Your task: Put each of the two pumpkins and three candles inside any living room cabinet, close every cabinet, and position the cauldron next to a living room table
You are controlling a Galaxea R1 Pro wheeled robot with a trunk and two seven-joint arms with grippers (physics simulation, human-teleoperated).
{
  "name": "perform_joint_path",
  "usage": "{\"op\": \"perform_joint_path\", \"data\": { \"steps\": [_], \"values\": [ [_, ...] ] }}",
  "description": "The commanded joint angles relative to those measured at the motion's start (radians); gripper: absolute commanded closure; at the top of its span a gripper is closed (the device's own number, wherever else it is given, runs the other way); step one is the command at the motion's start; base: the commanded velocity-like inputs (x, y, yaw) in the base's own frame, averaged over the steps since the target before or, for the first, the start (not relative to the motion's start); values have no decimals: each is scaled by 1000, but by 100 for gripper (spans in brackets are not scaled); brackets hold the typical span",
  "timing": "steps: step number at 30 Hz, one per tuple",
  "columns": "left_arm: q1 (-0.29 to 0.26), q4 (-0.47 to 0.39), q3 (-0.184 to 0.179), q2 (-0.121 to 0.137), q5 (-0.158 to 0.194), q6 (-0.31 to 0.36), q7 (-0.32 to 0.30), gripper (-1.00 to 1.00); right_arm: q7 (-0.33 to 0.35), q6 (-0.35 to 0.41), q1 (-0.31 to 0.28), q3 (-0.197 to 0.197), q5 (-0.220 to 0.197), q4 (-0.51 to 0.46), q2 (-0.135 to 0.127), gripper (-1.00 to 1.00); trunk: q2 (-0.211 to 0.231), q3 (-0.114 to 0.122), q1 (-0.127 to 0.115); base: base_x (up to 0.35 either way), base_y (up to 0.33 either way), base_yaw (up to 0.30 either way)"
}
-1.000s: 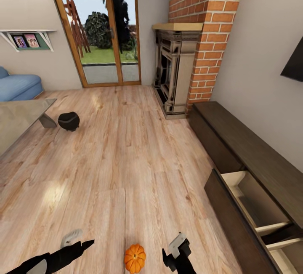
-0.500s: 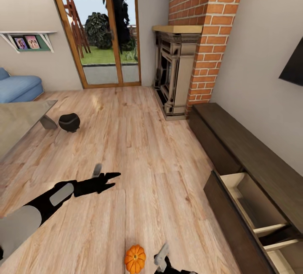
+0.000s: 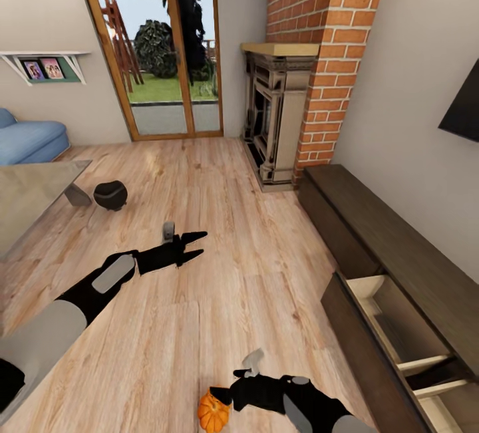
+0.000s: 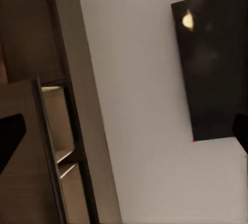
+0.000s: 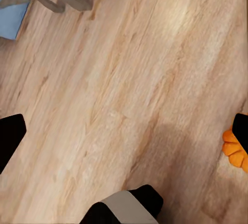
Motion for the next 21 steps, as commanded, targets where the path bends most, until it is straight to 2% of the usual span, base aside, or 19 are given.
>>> {"op": "perform_joint_path", "data": {
  "steps": [1, 8, 15, 21],
  "values": [
    [-8, -1, 1, -5, 0, -1, 2, -100, 0, 6, -12, 1, -11, 0, 0, -100, 7, 3, -4, 0, 0, 0],
    [-21, -31, 37, -11, 1, 0, 4, -100, -1, 13, -40, -2, -24, 2, -1, -100, 56, 25, -31, 0, 0, 0],
    [-20, -35, 43, -17, 1, 2, 3, -100, -2, 13, -41, -2, -24, 2, -3, -100, 105, 47, -58, 0, 0, 0],
    [-18, -26, 54, -10, 14, -4, -5, -100, -6, 13, -42, -3, -25, 1, -2, -100, 105, 47, -58, 0, 0, 0]
  ]
}}
